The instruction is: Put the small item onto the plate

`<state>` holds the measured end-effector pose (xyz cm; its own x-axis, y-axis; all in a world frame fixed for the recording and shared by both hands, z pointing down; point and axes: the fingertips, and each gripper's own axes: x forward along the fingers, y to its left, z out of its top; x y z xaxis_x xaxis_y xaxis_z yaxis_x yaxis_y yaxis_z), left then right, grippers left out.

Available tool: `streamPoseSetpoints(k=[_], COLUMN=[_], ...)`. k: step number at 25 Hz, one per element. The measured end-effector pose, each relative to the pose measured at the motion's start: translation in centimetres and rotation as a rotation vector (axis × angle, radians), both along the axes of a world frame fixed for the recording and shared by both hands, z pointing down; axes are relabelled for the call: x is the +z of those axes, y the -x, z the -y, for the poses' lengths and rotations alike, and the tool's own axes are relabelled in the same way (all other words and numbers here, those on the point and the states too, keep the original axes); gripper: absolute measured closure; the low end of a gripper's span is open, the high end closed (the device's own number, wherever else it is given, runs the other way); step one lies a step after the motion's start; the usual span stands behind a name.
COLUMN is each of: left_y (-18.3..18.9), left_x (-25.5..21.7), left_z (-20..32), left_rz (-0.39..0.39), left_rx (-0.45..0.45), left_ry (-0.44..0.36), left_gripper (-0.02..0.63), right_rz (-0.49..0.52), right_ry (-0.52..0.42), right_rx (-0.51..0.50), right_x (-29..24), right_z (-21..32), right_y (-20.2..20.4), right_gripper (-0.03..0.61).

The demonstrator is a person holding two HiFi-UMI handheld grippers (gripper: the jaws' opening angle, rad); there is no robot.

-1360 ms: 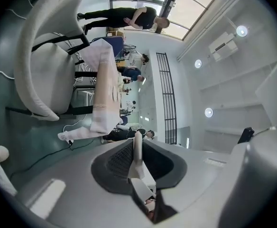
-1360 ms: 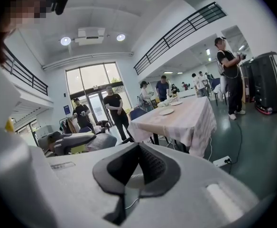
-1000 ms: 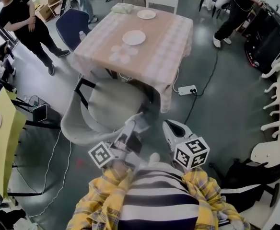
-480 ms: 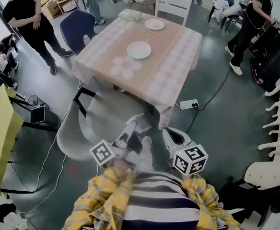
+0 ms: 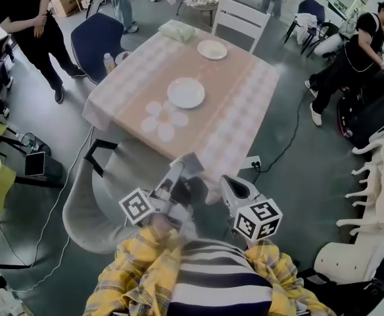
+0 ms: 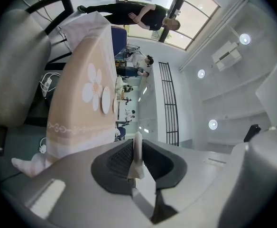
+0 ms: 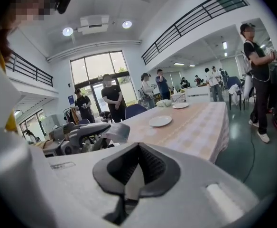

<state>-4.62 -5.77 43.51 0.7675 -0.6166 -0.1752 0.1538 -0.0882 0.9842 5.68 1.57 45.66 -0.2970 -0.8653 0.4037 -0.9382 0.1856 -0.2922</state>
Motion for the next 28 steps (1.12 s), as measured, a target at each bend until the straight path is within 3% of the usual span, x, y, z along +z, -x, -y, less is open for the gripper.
streamPoseSetpoints(k=[12, 24, 28], left_y=[-2.6, -6.6, -7.6], left_x=[2.1, 3.2, 4.6], left_z=[8.9, 19.0, 21.0], left_rz=[0.069, 0.161, 0.202], left_rx=[-0.090, -0.255, -0.299], left_ry=[0.044, 0.042, 0.092], left_gripper=[0.557, 0.557, 0.557], right_rz=[0.024, 0.004, 0.003], right_ry=[0.004, 0.019, 0.042], right_rx=[-0.044, -0.259, -0.309], right_x=[0.5, 1.4, 1.7], right_z=[11.1, 20.9, 23.9], right_y=[-3.9, -6.7, -7.2], right_gripper=[0.583, 0.583, 0.583])
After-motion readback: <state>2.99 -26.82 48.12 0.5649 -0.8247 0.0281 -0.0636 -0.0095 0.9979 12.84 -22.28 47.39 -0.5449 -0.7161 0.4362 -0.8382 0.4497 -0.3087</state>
